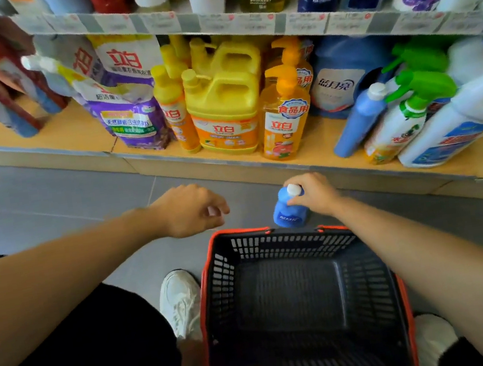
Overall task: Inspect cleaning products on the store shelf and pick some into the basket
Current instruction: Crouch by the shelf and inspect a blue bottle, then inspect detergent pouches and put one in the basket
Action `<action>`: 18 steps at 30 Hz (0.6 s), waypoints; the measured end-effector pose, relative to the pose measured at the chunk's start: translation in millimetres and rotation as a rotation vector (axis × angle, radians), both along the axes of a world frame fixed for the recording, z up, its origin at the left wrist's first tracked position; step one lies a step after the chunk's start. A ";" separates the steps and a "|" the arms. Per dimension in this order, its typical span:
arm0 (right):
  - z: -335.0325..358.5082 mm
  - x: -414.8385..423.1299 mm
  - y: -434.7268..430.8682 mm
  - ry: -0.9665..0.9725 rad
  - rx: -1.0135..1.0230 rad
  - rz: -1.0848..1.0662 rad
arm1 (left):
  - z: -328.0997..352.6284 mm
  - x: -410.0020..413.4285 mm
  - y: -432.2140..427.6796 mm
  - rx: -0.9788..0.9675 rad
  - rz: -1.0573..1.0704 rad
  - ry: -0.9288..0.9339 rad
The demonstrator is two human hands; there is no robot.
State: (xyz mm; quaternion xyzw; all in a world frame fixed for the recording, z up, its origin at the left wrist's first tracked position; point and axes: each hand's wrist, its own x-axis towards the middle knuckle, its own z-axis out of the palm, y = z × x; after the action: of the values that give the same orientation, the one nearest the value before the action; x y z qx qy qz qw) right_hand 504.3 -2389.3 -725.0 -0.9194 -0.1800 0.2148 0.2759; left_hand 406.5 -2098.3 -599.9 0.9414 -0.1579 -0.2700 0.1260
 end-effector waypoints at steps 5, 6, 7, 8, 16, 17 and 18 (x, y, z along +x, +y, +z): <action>0.4 -4.5 -2.7 0.050 -0.066 0.005 | -6.2 10.2 1.3 -0.130 0.140 -0.038; 2.3 -6.7 -0.9 0.052 -0.114 0.019 | -4.3 11.5 2.6 -0.145 0.156 -0.044; 4.4 -8.2 1.3 0.052 -0.167 0.024 | -1.5 13.3 4.7 -0.165 0.172 -0.051; 7.1 -8.8 4.0 0.051 -0.231 0.039 | 2.5 15.3 7.5 -0.195 0.191 -0.059; 98.4 -2.4 95.5 -0.348 -0.197 0.292 | 55.4 43.1 65.9 -0.451 0.466 -0.326; 112.7 1.5 114.3 -0.418 -0.133 0.293 | 59.7 48.2 76.7 -0.443 0.491 -0.380; 126.2 6.2 132.9 -0.482 -0.085 0.292 | 63.0 53.6 88.0 -0.413 0.518 -0.456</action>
State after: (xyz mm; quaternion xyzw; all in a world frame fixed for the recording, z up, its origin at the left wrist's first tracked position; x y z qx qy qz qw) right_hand 510.6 -2256.5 -598.8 -0.9190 -0.3619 0.0347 0.1524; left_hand 460.1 -2010.2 -536.9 0.9407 0.0097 0.0242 0.3383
